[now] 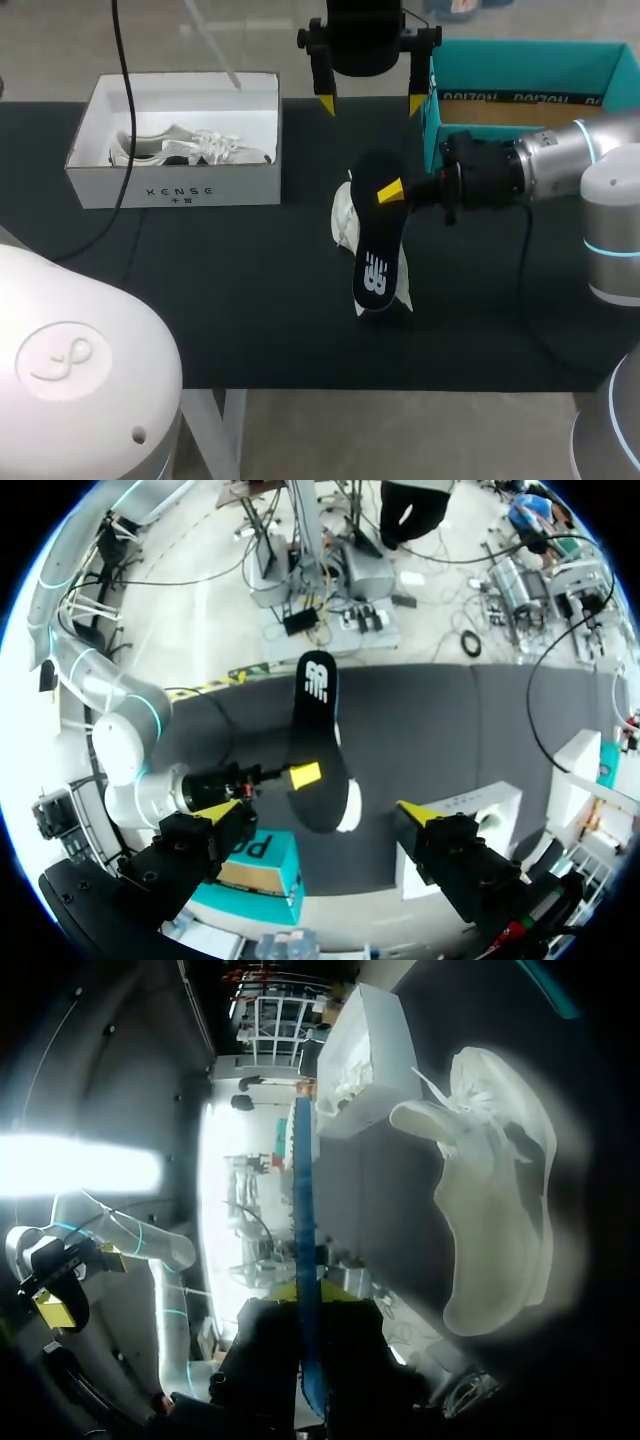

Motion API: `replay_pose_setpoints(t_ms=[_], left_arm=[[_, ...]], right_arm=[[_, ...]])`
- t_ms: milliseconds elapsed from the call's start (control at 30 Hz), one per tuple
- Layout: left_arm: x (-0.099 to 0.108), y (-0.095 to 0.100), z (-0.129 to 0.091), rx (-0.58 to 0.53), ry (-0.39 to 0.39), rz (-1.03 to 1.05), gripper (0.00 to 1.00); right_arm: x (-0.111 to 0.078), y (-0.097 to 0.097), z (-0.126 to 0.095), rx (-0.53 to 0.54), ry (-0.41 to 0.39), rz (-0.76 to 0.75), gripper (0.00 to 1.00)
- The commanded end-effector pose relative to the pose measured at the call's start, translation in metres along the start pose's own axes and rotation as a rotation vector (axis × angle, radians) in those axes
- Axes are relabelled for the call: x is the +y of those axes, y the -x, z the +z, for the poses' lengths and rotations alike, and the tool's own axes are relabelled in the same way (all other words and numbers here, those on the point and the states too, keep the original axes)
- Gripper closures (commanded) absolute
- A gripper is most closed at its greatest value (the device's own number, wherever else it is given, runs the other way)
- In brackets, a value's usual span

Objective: Take the shoe out of the shoebox, open the shoe tongue, remove and reinsert the insole, then place the shoe into the shoebox

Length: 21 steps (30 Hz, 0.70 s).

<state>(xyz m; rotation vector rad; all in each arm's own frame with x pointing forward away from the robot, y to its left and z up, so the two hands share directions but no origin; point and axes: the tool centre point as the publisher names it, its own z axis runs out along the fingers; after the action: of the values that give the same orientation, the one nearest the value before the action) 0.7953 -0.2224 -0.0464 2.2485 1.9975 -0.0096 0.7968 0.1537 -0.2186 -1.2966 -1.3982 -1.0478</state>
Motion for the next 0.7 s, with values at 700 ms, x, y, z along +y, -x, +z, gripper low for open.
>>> replay_pose_setpoints(t_ms=[700], left_arm=[[0.003, -0.044, -0.007, -0.646, 0.154, -0.031, 0.00]], right_arm=[[0.005, -0.012, -0.031, 0.050, 0.061, -0.002, 1.00]])
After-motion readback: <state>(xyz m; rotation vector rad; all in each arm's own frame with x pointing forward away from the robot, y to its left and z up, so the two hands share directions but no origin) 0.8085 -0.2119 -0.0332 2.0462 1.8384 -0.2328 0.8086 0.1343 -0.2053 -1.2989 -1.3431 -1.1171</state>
